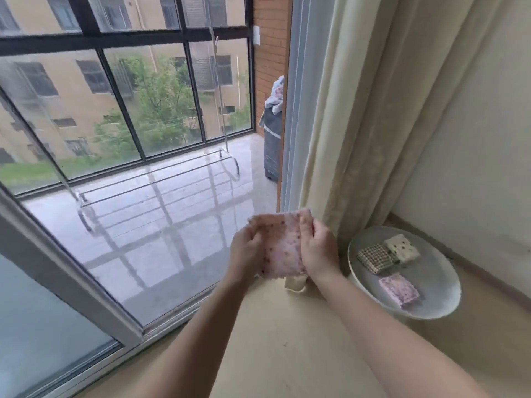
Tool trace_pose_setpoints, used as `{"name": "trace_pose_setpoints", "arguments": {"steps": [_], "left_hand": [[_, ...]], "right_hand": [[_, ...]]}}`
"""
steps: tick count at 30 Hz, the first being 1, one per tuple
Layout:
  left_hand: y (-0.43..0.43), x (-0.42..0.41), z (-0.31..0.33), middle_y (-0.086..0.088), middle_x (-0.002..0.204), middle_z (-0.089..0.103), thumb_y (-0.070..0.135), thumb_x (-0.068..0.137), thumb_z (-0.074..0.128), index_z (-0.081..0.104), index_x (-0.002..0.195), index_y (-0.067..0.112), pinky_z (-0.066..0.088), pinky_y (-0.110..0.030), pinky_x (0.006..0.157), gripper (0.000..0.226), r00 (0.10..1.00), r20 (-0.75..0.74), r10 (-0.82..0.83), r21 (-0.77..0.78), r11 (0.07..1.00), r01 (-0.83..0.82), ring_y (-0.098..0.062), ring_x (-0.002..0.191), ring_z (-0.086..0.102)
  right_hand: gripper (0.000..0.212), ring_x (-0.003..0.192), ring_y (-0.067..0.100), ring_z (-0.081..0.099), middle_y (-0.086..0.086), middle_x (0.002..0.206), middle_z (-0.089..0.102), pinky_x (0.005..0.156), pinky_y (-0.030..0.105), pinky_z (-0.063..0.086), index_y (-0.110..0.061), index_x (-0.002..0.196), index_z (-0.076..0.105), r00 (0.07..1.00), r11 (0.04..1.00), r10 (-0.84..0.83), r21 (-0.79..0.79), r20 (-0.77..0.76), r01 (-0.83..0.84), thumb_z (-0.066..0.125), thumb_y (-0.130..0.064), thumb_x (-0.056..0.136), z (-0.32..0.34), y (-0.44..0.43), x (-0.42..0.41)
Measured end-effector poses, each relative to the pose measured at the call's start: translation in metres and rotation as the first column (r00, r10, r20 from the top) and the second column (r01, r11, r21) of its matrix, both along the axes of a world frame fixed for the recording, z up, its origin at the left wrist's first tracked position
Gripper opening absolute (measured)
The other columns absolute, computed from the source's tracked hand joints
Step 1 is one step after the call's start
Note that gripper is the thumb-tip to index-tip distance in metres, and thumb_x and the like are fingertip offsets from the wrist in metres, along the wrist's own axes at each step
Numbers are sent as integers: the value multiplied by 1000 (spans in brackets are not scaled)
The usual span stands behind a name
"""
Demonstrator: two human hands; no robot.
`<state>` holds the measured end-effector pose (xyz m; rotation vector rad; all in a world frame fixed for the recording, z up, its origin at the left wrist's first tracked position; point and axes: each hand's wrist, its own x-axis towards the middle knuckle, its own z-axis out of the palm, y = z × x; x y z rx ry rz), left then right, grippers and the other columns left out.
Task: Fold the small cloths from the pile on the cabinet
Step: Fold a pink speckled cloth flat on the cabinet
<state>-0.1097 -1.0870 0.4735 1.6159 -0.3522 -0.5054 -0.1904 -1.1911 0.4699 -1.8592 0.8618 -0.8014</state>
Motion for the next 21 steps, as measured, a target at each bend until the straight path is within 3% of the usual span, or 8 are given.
{"name": "trace_pose_setpoints", "arguments": {"steps": [3, 5, 8, 10, 12, 14, 17, 21], "left_hand": [[-62, -25, -14, -13, 99, 73, 39, 97, 54, 69, 99, 13, 55, -47, 79, 30, 952, -296, -78, -34, 997, 71, -32, 89, 70], [-101, -51, -28, -17, 103, 72, 32, 93, 63, 69, 103, 9, 54, -48, 80, 26, 954, -278, -114, -27, 994, 110, -32, 87, 69], [-159, -96, -45, -14, 90, 70, 25, 95, 59, 68, 93, 9, 53, -33, 62, 19, 953, -303, 3, -47, 999, -18, -25, 74, 66], [-195, -126, -52, -7, 87, 73, 26, 98, 56, 69, 95, 12, 51, -27, 54, 20, 947, -322, 3, -47, 999, -19, -22, 75, 69], [-231, -152, -59, -5, 87, 72, 18, 96, 57, 69, 90, 15, 51, -26, 57, 14, 961, -277, 30, -21, 999, -37, -21, 78, 68], [-268, -168, -70, -1, 78, 68, 11, 96, 52, 66, 79, 18, 48, -25, 60, 24, 971, -215, 105, 36, 994, -100, -17, 75, 63], [-321, -186, -96, 0, 78, 66, 11, 96, 47, 66, 78, 18, 48, -32, 68, 27, 967, -192, 168, 113, 982, -148, -18, 78, 61], [-393, -198, -149, 3, 79, 64, 12, 98, 43, 66, 88, 19, 41, -22, 46, 26, 953, -267, 143, 211, 974, -87, -17, 75, 60]], "right_hand": [[36, 62, 9, 51, -8, 65, 54, 59, 28, 37, -21, 73, 53, 1000, 1000, 7, -30, -22, -7, 43, -41, 102, -4, -74, -34], [38, 62, 8, 49, -7, 65, 54, 59, 30, 35, -20, 71, 51, 998, 998, 47, -43, -35, -48, 43, -39, 102, -8, -120, -60], [42, 59, 12, 42, -7, 58, 44, 59, 33, 31, -20, 62, 39, 997, 997, 60, -39, -56, -62, 45, -30, 102, -19, -181, -102], [42, 57, 10, 42, -7, 58, 45, 59, 34, 30, -19, 63, 40, 991, 997, 79, -6, -104, -81, 46, -31, 102, -24, -218, -130], [37, 61, 9, 48, -6, 64, 52, 62, 34, 37, -15, 70, 49, 982, 991, 133, 50, -138, -127, 47, -35, 101, -31, -256, -152], [30, 71, 15, 52, -1, 73, 57, 68, 35, 42, -10, 81, 56, 979, 985, 147, 107, -143, -133, 49, -31, 101, -43, -293, -165], [27, 72, 19, 50, -3, 70, 55, 63, 35, 33, -11, 80, 54, 972, 990, 114, 107, -208, -93, 48, -26, 101, -72, -344, -180], [38, 75, 27, 58, 6, 74, 61, 69, 42, 46, -4, 85, 56, 921, 971, 165, 223, -352, -89, 44, -35, 102, -132, -418, -198]]}}
